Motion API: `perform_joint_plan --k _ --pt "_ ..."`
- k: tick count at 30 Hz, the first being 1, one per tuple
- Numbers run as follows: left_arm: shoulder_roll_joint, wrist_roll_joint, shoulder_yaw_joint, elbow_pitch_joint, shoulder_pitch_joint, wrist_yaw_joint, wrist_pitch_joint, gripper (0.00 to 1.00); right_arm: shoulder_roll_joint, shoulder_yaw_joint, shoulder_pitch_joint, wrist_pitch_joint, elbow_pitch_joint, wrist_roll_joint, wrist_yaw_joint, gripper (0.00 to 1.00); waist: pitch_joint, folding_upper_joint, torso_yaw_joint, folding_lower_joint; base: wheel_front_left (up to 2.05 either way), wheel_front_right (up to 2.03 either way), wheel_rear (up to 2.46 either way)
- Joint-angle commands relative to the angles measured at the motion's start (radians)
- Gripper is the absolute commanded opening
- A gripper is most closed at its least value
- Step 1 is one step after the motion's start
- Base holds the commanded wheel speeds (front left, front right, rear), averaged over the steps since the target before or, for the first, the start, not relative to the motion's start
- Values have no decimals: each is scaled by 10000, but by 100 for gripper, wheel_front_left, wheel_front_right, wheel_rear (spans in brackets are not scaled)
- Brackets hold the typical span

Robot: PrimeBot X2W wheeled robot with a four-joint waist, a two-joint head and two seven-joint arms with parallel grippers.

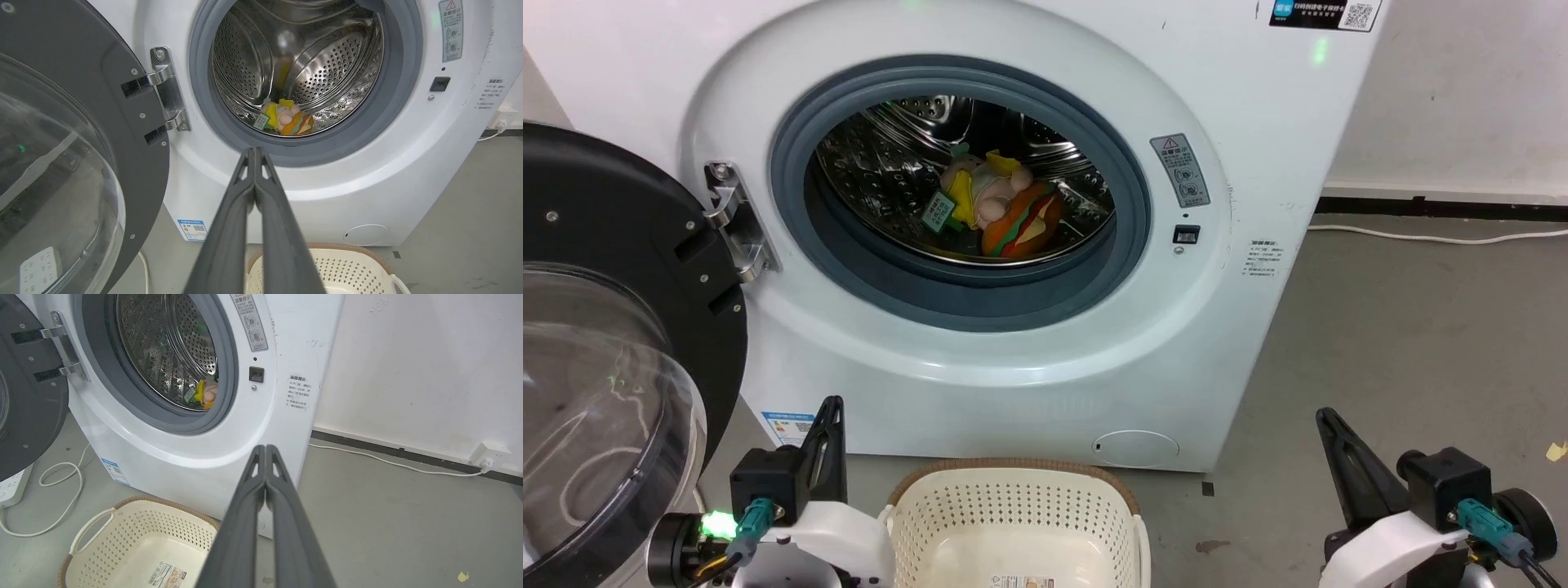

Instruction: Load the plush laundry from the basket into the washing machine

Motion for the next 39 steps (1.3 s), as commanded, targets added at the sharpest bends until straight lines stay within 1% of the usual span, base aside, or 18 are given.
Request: perform_joint_plan --k 1,39 --pt "1 24 1 -41 176 -58 3 0 -16 -9 -116 12 26 -76 -9 0 0 0 0 0 0 0 0" --pt "1 24 1 -41 176 -58 3 0 -16 -9 -116 12 26 -76 -9 0 0 0 0 0 0 0 0"
